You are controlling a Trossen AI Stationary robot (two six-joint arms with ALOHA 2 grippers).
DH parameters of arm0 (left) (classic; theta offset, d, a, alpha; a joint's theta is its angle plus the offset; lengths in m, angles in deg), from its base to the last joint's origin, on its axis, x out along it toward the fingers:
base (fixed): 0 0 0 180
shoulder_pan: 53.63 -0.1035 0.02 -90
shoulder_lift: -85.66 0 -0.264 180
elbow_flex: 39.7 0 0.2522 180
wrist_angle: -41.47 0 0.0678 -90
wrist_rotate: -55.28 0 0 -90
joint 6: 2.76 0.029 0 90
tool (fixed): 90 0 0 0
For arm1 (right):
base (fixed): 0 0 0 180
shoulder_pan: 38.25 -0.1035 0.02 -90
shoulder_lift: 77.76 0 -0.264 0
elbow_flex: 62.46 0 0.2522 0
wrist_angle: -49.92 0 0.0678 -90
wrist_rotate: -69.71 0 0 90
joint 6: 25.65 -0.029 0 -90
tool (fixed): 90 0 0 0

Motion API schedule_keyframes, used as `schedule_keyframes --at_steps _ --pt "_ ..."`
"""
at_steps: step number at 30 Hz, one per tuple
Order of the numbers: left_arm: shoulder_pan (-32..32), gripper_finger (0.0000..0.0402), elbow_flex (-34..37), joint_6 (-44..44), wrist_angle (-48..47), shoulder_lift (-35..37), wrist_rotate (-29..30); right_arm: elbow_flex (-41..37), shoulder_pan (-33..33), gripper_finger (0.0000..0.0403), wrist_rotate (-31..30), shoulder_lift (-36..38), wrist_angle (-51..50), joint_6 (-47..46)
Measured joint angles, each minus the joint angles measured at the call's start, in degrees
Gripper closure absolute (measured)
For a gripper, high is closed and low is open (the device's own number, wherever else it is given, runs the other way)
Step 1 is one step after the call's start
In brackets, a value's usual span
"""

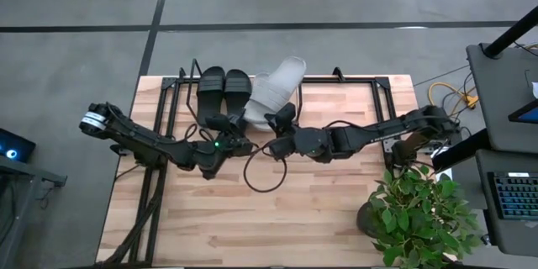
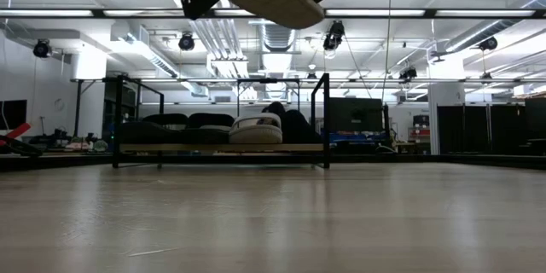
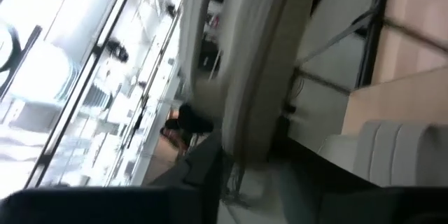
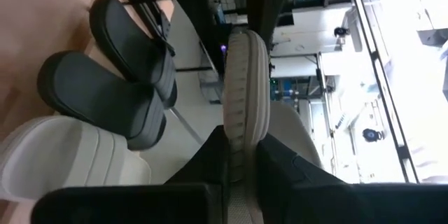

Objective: Pick and place slides into the shelf
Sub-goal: Put the gray slide on the shelf

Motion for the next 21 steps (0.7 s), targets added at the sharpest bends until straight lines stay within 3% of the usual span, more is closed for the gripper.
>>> schedule_keyframes --at_steps 8,14,21 --pt "0.5 0.0197 0.1 -0.3 -0.1 0.6 3.2 0.0 0.1 0.0370 -0.3 1.7 -1.2 0.0" --pt "1.3 0.0185 0.5 -3.4 0.0 2.8 3.4 -0.1 0.1 0.0370 1.1 4.6 -7.0 -2.6" --pt "3.5 0.0185 4.3 -9.5 -0.1 8.6 -1.3 -0.6 -0.5 0.0372 12.4 8.7 -14.8 -7.7"
